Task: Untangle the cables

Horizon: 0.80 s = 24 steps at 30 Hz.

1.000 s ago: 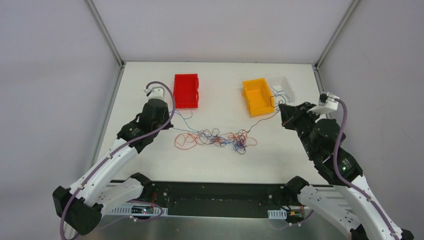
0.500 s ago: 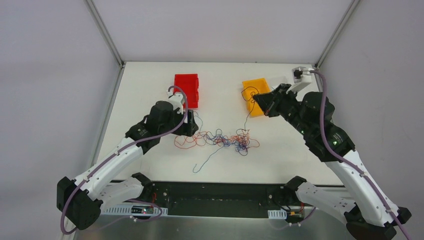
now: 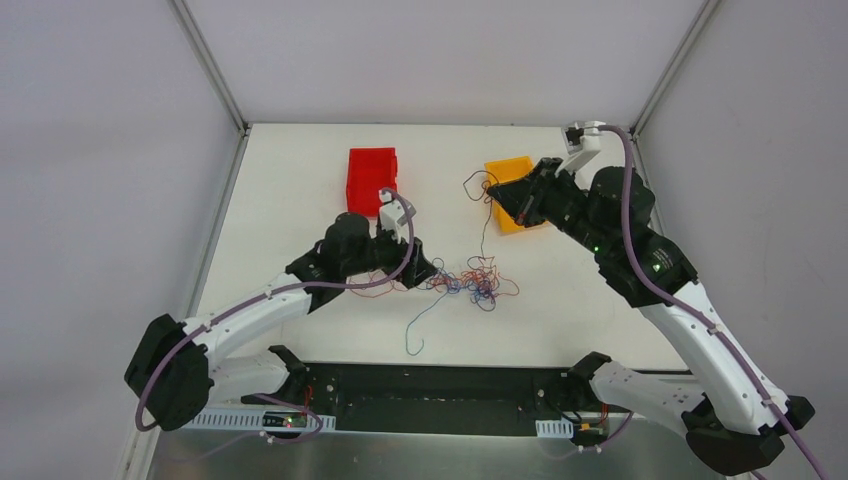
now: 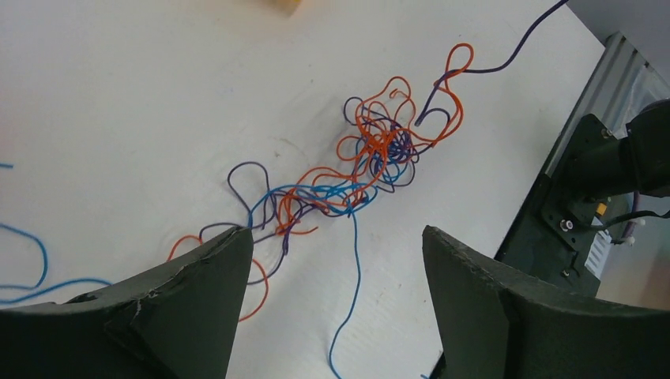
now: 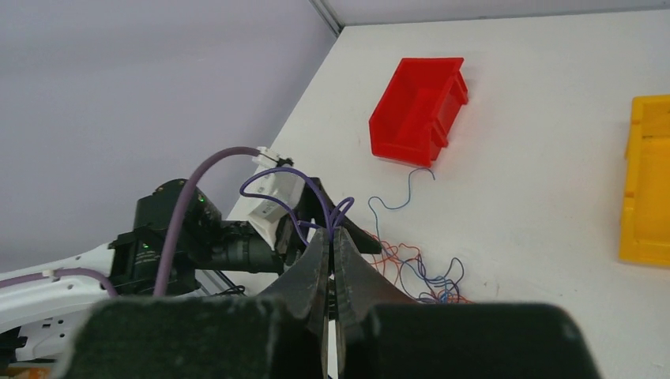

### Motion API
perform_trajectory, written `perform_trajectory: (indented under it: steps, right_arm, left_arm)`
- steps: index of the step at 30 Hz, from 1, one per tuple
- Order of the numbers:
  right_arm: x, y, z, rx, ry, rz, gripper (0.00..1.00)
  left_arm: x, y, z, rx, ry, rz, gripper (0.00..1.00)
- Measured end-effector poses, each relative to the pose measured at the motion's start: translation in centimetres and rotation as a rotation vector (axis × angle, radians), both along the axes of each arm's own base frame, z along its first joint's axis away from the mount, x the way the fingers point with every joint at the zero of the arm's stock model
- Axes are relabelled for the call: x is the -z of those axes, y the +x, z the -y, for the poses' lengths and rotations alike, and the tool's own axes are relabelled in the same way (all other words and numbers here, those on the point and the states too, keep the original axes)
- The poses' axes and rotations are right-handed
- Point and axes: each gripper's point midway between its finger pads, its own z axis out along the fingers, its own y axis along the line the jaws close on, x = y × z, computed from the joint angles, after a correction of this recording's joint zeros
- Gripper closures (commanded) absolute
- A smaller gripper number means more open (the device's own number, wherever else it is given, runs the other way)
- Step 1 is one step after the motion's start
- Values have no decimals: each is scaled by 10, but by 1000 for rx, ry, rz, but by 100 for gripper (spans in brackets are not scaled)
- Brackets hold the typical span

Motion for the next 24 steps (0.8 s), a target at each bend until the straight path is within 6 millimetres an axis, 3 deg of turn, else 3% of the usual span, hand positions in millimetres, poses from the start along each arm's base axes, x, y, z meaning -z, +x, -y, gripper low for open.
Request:
perform_trajectory:
  steps: [4, 13, 19, 24]
  right_arm:
    - [-10, -1, -3, -16, 21, 20, 100]
    - [-11, 0, -9, -33, 42, 4, 100]
    - [-14, 0, -10, -30, 54, -2, 100]
    - [-22, 3, -10, -18, 68, 4, 100]
  left_arm:
    - [-6, 6, 26, 63, -34, 45, 19]
    - [-54, 25, 83, 209, -172, 154, 20]
    - [-54, 29, 107, 249, -206, 135, 26]
    - [-49, 24, 125, 270, -226, 96, 44]
